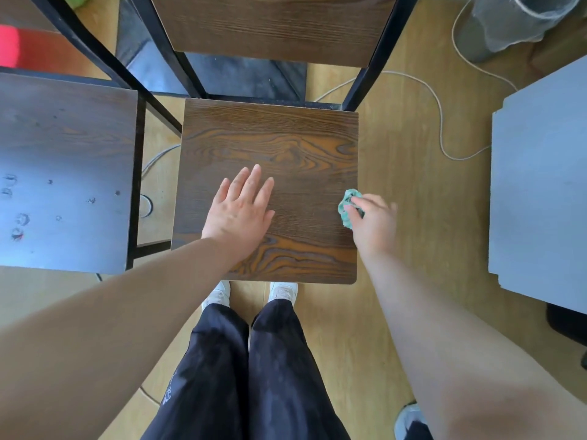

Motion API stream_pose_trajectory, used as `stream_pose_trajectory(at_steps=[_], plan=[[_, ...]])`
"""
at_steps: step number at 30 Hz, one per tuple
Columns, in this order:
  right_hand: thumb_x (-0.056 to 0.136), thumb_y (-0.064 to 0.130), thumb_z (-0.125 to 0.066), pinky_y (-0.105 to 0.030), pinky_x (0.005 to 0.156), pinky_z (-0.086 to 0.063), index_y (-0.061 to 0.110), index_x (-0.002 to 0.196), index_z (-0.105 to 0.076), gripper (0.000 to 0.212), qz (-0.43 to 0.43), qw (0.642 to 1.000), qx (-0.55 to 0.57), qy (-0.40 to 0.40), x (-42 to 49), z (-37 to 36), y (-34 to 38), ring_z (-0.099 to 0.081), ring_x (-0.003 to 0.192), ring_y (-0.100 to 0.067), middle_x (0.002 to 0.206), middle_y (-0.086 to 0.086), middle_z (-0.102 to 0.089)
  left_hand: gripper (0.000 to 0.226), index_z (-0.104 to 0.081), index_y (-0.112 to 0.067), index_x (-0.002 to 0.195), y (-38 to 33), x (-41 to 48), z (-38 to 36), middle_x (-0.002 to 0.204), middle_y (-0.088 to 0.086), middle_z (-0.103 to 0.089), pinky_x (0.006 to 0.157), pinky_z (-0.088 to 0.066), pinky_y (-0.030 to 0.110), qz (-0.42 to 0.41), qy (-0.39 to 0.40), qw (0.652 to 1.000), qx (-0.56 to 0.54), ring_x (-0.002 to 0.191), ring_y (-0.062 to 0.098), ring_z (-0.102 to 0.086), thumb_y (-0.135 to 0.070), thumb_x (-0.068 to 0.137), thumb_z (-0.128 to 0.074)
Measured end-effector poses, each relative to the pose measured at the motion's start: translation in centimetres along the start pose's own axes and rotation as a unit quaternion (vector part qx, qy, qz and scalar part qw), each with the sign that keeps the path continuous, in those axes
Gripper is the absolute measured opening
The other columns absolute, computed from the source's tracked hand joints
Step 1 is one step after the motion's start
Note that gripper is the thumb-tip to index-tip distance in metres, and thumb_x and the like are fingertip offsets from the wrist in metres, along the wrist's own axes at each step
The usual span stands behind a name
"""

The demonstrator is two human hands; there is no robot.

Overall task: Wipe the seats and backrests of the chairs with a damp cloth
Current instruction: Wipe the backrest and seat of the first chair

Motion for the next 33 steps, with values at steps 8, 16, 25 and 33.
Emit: stream_pose_trajectory(at_steps=[8, 16, 25, 33], plan=[[0.087, 0.010, -0.070, -0.018, 0.089, -0.045, 0.009, 0.122, -0.065, 0.035, 0.021, 0.999, 0.007, 0.043, 0.1, 0.0, 0.2, -0.056, 0.110, -0.019, 0.129, -0.001, -0.049, 0.061, -0.007, -0.020, 0.159, -0.1, 0.0, 0.0, 0.167, 0.007, 0.003, 0.124, -0.008, 0.046, 0.009, -0.007, 1.000, -0.008, 0.153, 0.025, 0.002, -0.043, 0.106, -0.026], [0.087, 0.016, -0.071, -0.008, 0.075, -0.044, 0.022, 0.114, -0.068, 0.028, 0.029, 0.988, 0.143, 0.057, 1.3, -0.6, 2.3, -0.057, 0.096, -0.015, 0.107, 0.003, -0.058, 0.060, -0.010, -0.019, 0.159, 0.7, -0.3, -0.4, 0.167, 0.008, 0.000, 0.124, -0.008, 0.047, 0.025, -0.009, 0.999, -0.019, 0.153, 0.026, 0.000, -0.042, 0.106, -0.027], [0.087, 0.025, -0.073, -0.034, 0.088, -0.051, 0.004, 0.114, -0.071, 0.034, 0.077, 0.996, 0.010, 0.044, 1.2, -1.5, 2.4, -0.061, 0.101, -0.023, 0.119, -0.004, -0.061, 0.060, -0.008, -0.019, 0.159, 0.9, -0.3, -0.7, 0.167, 0.008, 0.002, 0.124, -0.007, 0.046, 0.029, -0.002, 0.999, -0.027, 0.153, 0.026, 0.001, -0.042, 0.106, -0.026], [0.089, 0.018, -0.065, -0.040, 0.072, -0.054, 0.008, 0.106, -0.064, 0.020, 0.045, 0.996, -0.070, 0.028, 1.4, -1.8, 3.5, -0.059, 0.082, -0.027, 0.118, -0.001, -0.048, 0.060, -0.005, -0.019, 0.159, 1.4, -0.1, -0.2, 0.167, 0.008, 0.004, 0.124, -0.007, 0.046, 0.037, -0.004, 0.999, -0.022, 0.153, 0.026, 0.003, -0.043, 0.107, -0.023]])
Point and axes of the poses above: each hand's wrist, its own x-axis towards the middle knuckle, its own z-axis out of the back of the hand, y = z × x, the point moved 5 cm from there along x, towards the middle knuckle
